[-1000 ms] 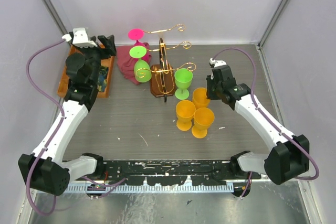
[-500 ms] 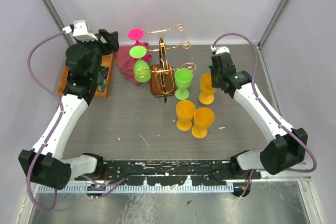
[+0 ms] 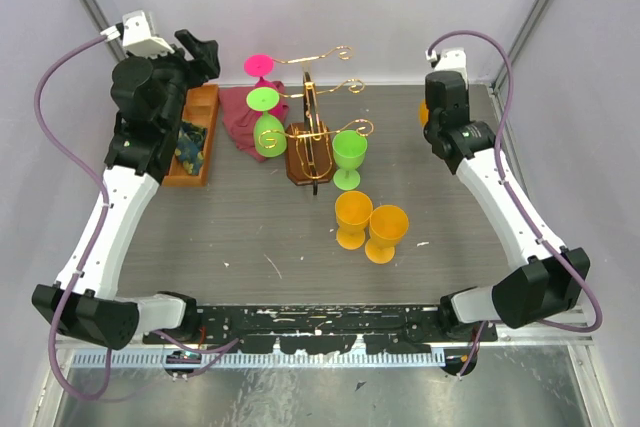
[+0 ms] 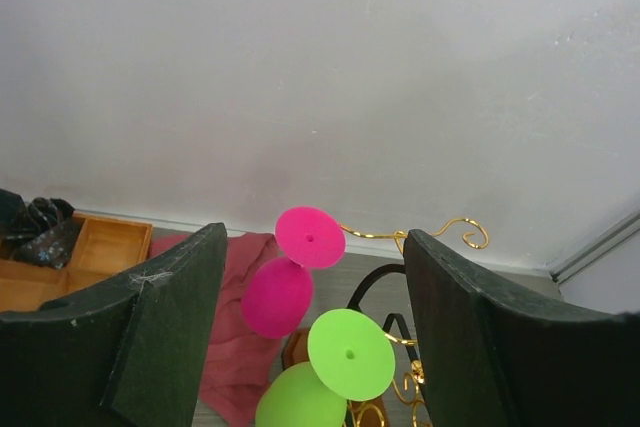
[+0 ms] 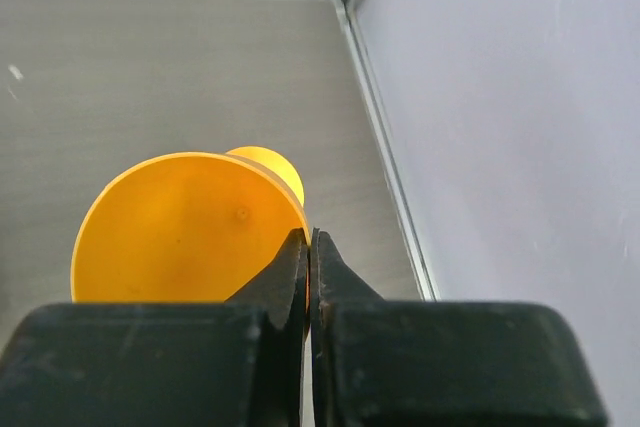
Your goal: Place the wine glass upside down on the wine glass rack
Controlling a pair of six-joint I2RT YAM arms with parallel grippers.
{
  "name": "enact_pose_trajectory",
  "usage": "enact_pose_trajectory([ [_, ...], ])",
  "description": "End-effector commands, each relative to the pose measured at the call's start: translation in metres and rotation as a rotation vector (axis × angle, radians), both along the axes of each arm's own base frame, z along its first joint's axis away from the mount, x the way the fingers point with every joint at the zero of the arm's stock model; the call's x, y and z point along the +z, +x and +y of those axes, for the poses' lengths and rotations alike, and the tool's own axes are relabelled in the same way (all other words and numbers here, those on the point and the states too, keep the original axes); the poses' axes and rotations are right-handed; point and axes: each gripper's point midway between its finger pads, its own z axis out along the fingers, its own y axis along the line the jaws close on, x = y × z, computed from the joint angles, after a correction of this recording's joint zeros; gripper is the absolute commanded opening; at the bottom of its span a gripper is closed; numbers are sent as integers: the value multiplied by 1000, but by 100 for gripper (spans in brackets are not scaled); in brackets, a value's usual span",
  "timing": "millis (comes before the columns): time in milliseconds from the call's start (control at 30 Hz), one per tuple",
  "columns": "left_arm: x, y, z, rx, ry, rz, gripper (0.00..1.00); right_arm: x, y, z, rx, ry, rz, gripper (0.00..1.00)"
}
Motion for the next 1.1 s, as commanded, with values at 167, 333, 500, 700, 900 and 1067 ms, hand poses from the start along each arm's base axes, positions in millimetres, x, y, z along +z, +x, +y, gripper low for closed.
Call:
enact_pose_trajectory([
  [167,1,10,4,56,-231,43,77,222,44,67,395,125,-788,1],
  [333,22,-8,24,130,-426,-52,77,235,67,136,630,133,-843,1],
  [500,32,-24,43,204,-566,-82,80,243,73,182,694,105,-949,1],
  [700,38,-38,54,234,-720,-112,80,247,70,222,802,158,-1081,1],
  [900,23,-28,33,140,-861,-47,79,239,65,256,908,235,-1178,1],
  [1067,4,-20,19,92,-956,18,79,231,69,274,952,284,-1192,1],
])
